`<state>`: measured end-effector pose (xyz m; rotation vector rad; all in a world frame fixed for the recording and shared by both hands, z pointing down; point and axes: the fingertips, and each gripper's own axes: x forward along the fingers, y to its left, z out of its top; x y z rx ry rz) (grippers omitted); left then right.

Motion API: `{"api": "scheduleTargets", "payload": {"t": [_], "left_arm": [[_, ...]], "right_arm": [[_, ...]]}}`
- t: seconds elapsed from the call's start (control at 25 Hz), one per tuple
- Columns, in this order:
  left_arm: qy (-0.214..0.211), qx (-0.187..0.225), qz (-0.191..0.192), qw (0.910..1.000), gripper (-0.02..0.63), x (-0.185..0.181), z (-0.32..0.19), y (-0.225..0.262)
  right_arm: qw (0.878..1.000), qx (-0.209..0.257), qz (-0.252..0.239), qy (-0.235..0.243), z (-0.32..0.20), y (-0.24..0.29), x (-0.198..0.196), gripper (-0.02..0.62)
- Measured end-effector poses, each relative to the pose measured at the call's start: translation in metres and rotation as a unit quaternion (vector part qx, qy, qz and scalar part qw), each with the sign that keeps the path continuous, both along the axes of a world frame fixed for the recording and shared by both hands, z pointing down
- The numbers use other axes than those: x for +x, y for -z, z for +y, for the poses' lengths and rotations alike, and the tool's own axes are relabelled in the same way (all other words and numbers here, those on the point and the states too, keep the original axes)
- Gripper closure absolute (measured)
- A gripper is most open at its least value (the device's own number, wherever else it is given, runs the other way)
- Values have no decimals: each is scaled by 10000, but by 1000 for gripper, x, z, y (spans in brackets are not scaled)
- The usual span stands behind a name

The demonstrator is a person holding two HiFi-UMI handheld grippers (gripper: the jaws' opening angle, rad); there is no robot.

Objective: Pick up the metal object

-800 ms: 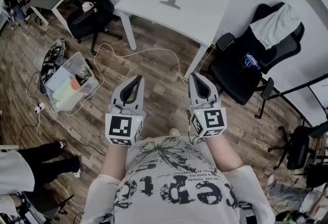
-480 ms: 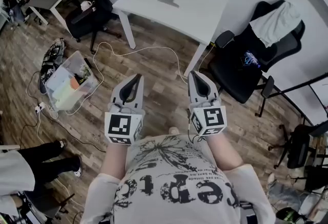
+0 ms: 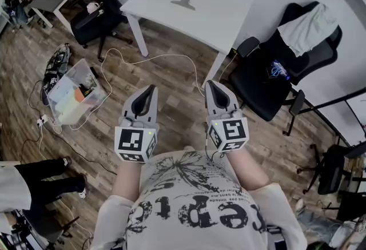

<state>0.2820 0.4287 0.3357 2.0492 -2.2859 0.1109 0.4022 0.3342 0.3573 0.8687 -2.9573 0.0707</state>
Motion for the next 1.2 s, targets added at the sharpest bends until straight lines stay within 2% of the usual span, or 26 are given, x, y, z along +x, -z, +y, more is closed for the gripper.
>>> {"api": "scheduleTargets", "payload": {"t": [0.32, 0.52, 0.76, 1.2], "left_arm": [[124, 89, 115, 9998, 594, 0, -56, -2], [88, 6, 187, 9998, 594, -36, -89, -14], [-175, -51, 296, 9994, 594, -110, -145, -25], [-940, -202, 354, 9947, 594, -298, -271, -15]], "right_arm": [[9997, -56, 183, 123, -57, -10, -8, 603], [9996, -160, 214, 2, -91, -18, -38, 603], [9986, -222, 339, -330, -141, -29, -100, 603], [9895, -471, 377, -1314, -251, -36, -263, 603]]}}
